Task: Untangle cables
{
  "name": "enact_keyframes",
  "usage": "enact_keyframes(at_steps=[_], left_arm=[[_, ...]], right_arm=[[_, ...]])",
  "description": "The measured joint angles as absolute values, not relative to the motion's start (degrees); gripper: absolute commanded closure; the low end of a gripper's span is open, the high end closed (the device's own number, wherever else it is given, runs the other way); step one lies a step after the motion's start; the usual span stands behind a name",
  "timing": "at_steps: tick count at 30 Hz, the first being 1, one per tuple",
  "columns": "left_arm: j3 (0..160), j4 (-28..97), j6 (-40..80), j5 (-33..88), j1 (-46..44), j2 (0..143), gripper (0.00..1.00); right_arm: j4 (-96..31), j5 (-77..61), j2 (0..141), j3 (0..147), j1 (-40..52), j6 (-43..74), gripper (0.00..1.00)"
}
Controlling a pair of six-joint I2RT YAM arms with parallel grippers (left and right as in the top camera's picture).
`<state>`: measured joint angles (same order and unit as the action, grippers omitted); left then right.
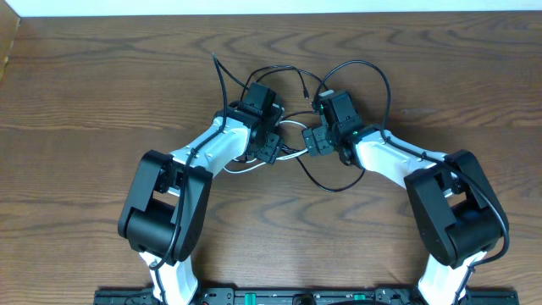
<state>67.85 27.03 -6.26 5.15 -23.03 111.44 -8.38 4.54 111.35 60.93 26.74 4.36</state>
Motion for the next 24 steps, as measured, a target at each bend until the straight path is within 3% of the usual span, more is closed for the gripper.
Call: enact_keyframes(at_steps=[12,24], left_arm=[[67.85,27.81,-1.43,2.81,-23.09,111.46,0.28],[67.90,28.99,3.22,0.99,-19.97,111.31,0.28]], right_arm=[[-18.31,3.81,110.00,61.93,24.62,8.25,0.01],[-20.56,3.51,109.60,62.08,22.59,8.34,0.01]])
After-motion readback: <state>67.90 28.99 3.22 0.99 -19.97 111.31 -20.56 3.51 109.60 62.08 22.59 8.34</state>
